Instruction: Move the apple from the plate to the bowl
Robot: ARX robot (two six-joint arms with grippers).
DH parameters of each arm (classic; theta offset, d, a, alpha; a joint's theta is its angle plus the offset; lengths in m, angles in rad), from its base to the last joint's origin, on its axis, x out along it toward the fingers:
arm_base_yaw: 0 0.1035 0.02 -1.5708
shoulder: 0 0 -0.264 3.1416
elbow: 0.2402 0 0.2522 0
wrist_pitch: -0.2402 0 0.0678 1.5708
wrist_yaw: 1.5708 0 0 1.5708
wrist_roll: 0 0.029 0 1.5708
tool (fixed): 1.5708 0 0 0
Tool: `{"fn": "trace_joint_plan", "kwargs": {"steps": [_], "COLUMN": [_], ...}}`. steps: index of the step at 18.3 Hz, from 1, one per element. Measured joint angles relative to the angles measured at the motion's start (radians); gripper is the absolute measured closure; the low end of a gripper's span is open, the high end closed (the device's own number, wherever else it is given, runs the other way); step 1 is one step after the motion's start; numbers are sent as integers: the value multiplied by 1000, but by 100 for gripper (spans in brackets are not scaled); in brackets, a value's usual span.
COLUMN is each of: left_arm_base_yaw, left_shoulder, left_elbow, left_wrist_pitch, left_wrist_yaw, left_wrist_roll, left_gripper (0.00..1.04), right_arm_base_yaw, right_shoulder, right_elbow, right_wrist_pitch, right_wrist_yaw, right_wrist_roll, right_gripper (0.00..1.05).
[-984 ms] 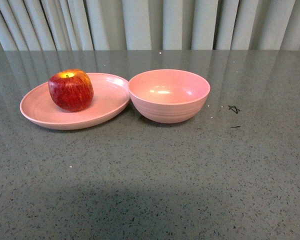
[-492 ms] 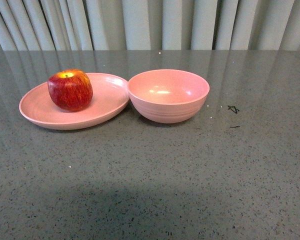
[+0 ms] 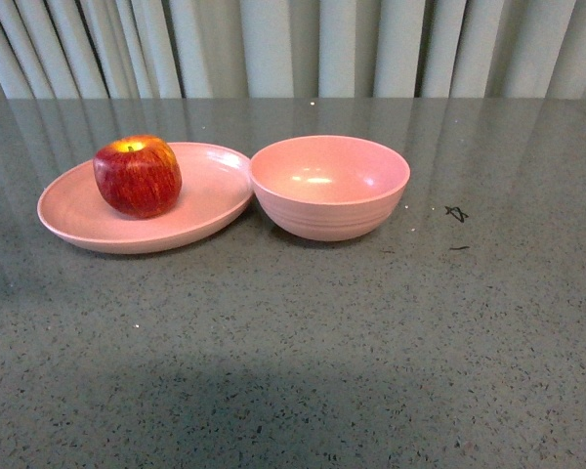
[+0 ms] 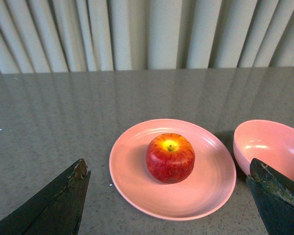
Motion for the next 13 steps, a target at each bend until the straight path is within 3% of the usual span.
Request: {"fn": "trace_joint_plan", "kwargs": {"steps": [6, 13], "left_arm_base_yaw": [-67, -76], "left_shoulder": [439, 693], "left_elbow": [339, 553], "left_wrist_pitch": [-41, -209], "left_wrist_yaw": [92, 58], "left_wrist_roll": [45, 22], "left_gripper": [7, 7], "right_arm_base_yaw": [0, 0], "right_shoulder": [0, 0], "right_elbow": [0, 0], "right_wrist_pitch": [0, 0], "right_wrist_yaw": [0, 0], "right_wrist_roll": [0, 0], "right_gripper": [7, 7]}}
